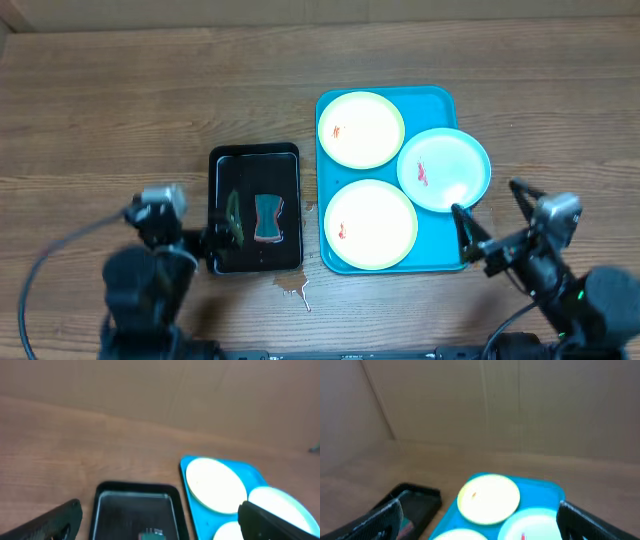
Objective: Clean dirty plates on tray and stack at the side
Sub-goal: 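Reach left gripper to sponge on black tray, right gripper to lower yellow plate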
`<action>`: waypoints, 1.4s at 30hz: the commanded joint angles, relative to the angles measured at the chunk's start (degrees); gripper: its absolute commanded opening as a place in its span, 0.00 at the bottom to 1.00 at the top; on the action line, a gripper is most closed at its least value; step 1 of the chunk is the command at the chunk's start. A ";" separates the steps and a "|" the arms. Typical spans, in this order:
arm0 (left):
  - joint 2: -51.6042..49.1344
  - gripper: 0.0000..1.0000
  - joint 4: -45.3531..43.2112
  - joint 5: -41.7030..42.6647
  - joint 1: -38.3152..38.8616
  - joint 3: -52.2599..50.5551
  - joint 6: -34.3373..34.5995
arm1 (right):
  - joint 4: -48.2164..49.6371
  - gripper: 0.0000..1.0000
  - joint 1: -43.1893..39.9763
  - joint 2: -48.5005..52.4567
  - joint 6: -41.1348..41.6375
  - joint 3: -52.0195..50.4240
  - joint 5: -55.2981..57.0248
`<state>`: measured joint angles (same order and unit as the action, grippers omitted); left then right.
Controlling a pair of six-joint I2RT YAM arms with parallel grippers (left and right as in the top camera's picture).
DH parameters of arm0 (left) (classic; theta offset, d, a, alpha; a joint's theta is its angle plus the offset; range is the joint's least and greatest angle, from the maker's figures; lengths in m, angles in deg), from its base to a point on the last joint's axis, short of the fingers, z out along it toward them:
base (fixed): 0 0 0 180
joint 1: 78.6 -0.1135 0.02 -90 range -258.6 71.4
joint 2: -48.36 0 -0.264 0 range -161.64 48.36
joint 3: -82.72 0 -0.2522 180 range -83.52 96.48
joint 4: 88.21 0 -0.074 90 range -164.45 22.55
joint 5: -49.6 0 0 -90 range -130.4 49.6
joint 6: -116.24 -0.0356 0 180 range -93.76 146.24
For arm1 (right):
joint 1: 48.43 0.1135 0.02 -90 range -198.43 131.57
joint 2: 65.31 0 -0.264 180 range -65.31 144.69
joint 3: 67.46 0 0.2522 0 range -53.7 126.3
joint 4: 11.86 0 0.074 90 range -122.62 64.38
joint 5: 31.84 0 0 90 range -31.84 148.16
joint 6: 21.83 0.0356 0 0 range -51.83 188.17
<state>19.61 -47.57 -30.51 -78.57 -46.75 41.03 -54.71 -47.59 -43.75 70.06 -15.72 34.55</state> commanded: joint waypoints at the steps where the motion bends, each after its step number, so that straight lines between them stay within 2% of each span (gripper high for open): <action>1: -11.34 1.00 7.10 3.89 0.37 12.13 -1.53 | -9.07 1.00 -0.17 11.41 0.22 12.52 -0.07; 5: -24.35 1.00 21.64 5.03 0.39 27.43 -1.53 | -18.43 1.00 -0.17 22.88 0.24 22.23 -0.07; 10: -35.12 1.00 33.57 5.01 0.39 38.75 -1.53 | -22.49 1.00 -0.17 31.67 0.28 25.20 -3.54; 14: -39.52 1.00 36.11 6.97 0.39 39.47 1.03 | -23.32 1.00 -0.17 36.41 0.28 25.20 -8.61; 20: -47.12 1.00 42.51 9.01 0.46 39.36 1.01 | -28.76 1.00 -0.15 41.11 2.84 25.05 -9.09; 23: -51.06 0.84 45.24 8.66 1.64 38.40 0.20 | -32.22 1.00 -0.15 42.95 2.86 24.98 -9.03; 25: -53.64 0.79 45.18 6.19 3.67 36.79 0.39 | -34.01 1.00 -0.09 43.93 4.31 24.98 -7.87; 26: -56.57 0.77 43.36 2.80 6.54 34.75 1.31 | -35.26 1.00 0.52 44.70 7.30 24.92 -3.41; 30: -62.31 0.77 38.29 -2.27 12.35 31.78 1.95 | -34.80 1.00 3.72 45.75 13.53 22.51 7.98; 34: -69.18 0.76 34.95 -10.36 16.22 31.58 5.66 | -31.39 1.00 7.56 46.49 15.43 17.92 8.61; 37: -73.40 0.71 33.20 -11.78 16.50 31.58 8.66 | -29.03 1.00 8.41 46.73 18.08 14.67 8.59; 42: -78.82 0.51 29.53 -10.36 16.39 31.58 9.01 | -26.45 1.00 8.41 46.71 20.46 11.19 8.57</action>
<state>-56.45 -16.93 -39.43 -62.09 -14.94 48.04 -82.20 -39.32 3.22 87.70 -3.29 41.91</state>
